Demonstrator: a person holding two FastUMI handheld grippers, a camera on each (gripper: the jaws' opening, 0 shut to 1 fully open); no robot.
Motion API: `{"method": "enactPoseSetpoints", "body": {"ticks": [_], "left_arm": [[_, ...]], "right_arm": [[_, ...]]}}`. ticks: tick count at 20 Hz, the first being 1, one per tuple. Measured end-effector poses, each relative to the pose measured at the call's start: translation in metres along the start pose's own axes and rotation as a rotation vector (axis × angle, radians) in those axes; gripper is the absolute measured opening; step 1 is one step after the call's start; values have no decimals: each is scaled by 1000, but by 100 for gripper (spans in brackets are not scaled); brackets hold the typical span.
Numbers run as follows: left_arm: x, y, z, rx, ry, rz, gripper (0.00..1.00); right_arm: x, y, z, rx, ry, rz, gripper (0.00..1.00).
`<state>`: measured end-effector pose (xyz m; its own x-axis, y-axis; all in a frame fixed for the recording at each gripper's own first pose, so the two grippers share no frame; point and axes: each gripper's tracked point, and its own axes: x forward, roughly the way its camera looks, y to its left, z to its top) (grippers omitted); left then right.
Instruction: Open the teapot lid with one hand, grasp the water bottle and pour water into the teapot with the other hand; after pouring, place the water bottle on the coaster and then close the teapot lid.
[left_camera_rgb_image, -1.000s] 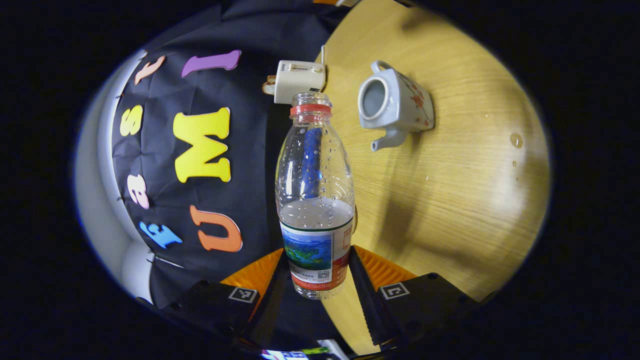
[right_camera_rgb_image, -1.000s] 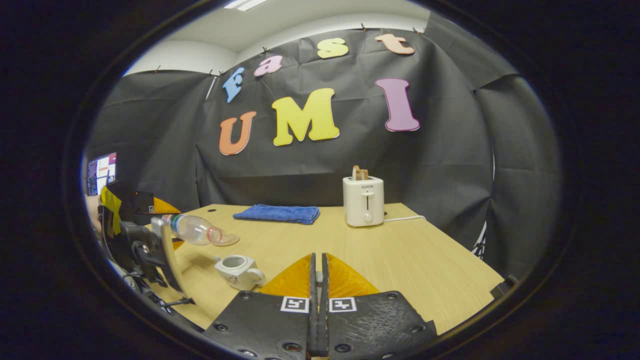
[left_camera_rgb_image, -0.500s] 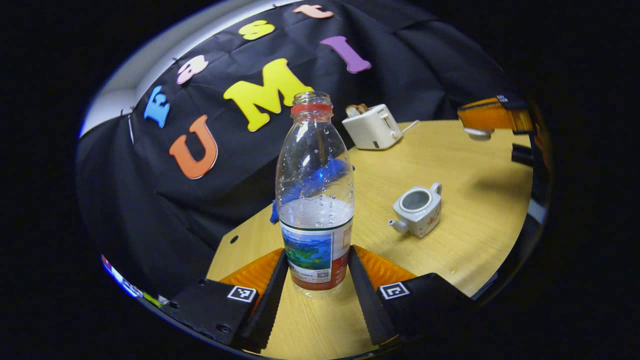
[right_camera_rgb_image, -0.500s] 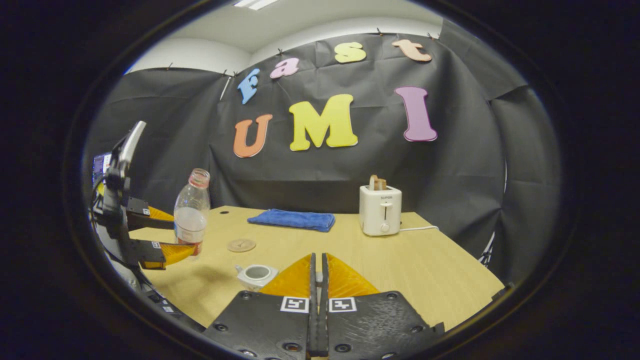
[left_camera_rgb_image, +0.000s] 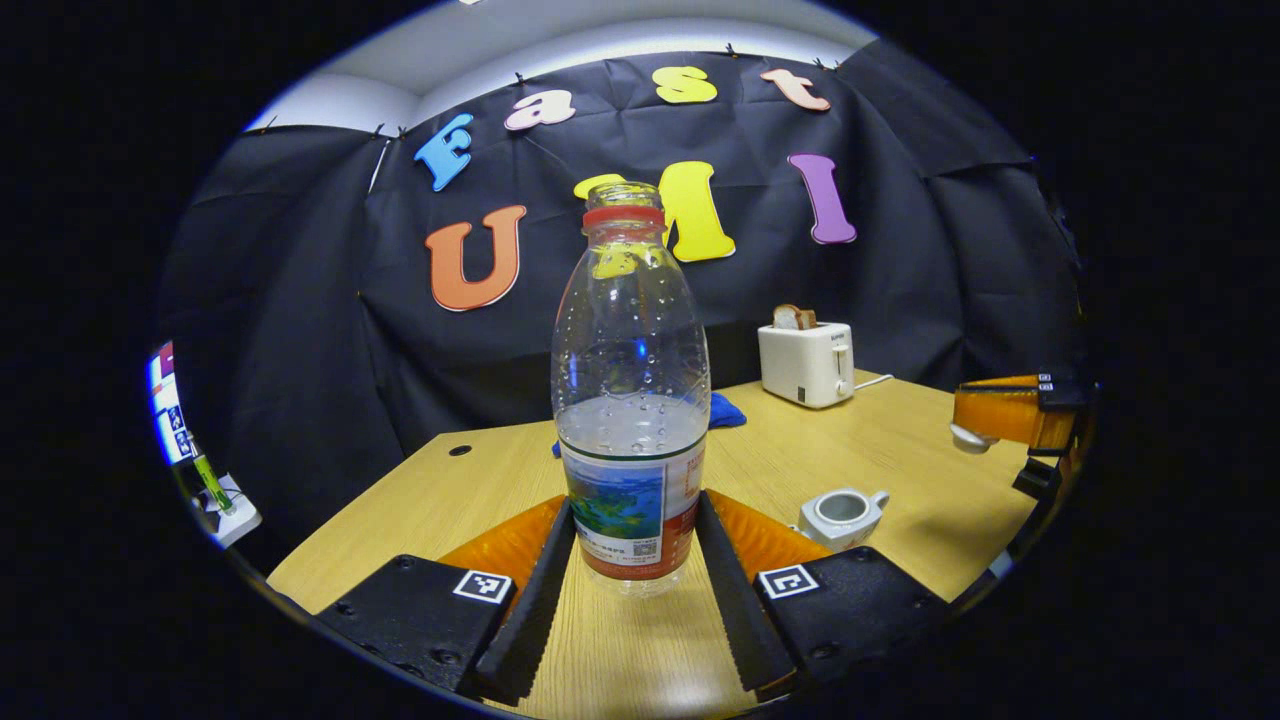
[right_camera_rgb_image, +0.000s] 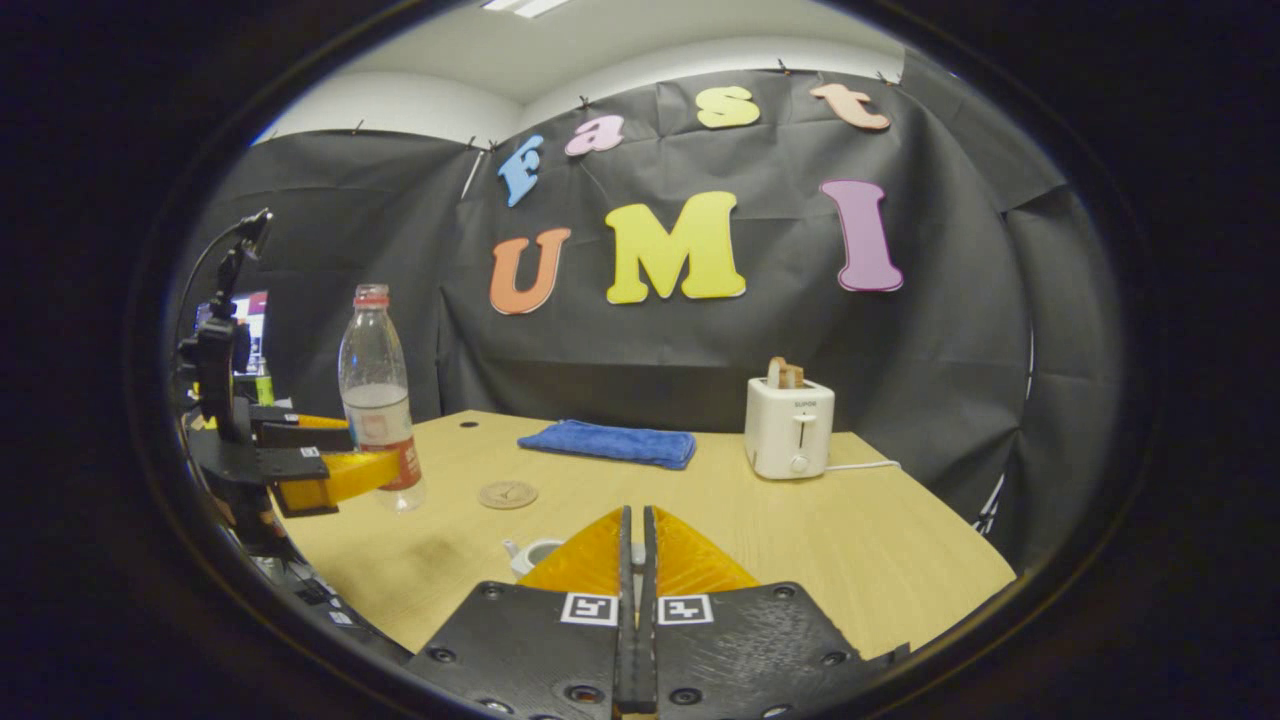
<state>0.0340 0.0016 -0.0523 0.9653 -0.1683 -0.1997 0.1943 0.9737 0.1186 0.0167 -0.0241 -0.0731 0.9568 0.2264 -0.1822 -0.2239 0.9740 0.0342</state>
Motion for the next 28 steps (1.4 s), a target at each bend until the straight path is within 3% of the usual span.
{"method": "enactPoseSetpoints", "body": {"ticks": [12, 20, 28], "left_arm": [[93, 36, 23, -135, -91, 26, 77], [166, 35, -24, -148, 39, -15, 78], [184, 33, -54, -153, 112, -25, 78]], "right_arm": [[1, -4, -8, 8, 12, -5, 0], [2, -23, -25, 13, 48, -53, 2], [12, -23, -34, 11, 76, -55, 0]]}}
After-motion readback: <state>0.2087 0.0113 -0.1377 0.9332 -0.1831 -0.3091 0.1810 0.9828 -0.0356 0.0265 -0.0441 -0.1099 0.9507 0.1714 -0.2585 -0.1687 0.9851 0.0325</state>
